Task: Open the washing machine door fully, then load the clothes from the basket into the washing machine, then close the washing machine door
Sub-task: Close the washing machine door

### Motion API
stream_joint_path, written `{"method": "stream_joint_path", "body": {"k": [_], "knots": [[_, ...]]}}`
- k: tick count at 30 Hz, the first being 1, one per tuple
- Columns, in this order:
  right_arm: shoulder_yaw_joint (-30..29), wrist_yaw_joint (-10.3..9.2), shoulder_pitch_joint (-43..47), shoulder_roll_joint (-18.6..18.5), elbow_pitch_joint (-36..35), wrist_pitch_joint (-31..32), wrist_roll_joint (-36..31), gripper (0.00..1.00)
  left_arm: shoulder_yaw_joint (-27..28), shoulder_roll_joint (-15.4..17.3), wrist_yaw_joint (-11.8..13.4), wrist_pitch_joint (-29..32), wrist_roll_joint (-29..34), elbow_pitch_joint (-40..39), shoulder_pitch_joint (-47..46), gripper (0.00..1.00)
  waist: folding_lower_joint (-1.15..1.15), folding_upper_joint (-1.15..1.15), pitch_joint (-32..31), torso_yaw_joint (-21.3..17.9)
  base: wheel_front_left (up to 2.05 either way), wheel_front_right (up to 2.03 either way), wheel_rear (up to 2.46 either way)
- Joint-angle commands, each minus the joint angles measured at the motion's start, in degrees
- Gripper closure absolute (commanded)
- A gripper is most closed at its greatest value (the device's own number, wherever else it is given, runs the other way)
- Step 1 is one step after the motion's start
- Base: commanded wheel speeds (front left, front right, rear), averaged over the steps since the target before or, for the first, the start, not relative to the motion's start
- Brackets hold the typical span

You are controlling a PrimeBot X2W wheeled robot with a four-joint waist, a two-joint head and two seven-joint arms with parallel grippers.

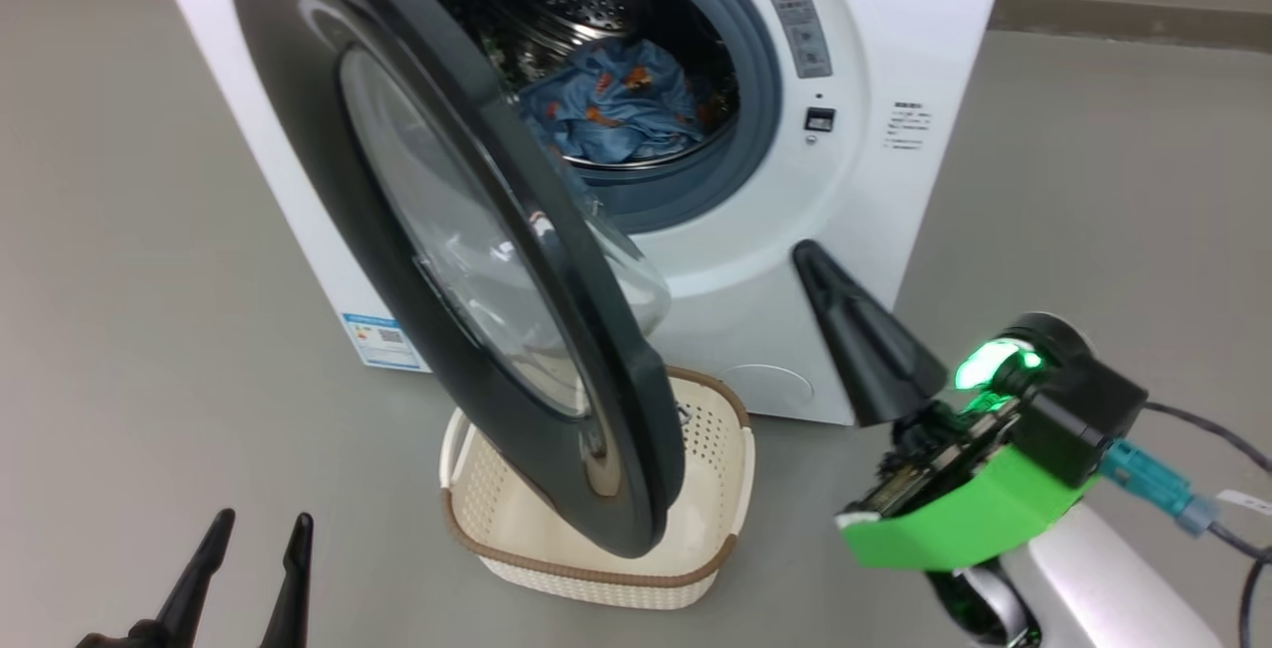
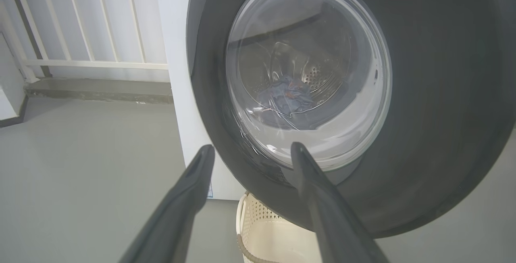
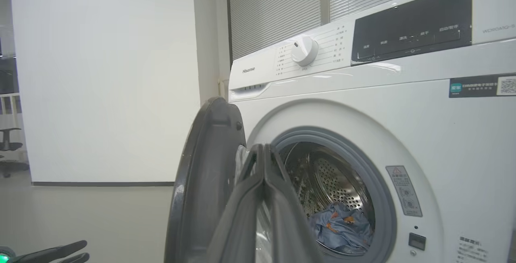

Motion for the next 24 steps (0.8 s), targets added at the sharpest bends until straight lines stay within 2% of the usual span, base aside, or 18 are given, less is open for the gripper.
{"method": "stream_joint_path", "body": {"k": [1,12,18,24], "knots": [[1.9,0.25,-2.0,0.5,-2.5,-0.4,-0.1,1.00,2.1,0.8,0.0,-0.4,0.5,-1.8,-2.2,0.00,0.00,0.00,-0.4,1.1,0.00,0.00,0.00],[10.1,0.25,-2.9,1.9,-4.8,-0.4,1.1,1.00,2.1,0.3,0.0,-0.4,0.3,-1.6,-1.0,0.00,0.00,0.00,-0.7,4.6,0.00,0.00,0.00],[16.9,0.25,-2.2,2.6,-2.0,-0.4,2.9,1.00,1.9,-0.2,0.0,-0.4,0.1,-1.4,-1.4,0.00,0.00,0.00,0.1,6.0,0.00,0.00,0.00],[20.8,0.25,-1.5,2.7,2.9,-0.4,4.5,1.00,1.8,-0.6,0.0,-0.4,0.0,-1.3,-1.9,0.00,0.00,0.00,1.5,6.6,0.00,0.00,0.00]]}}
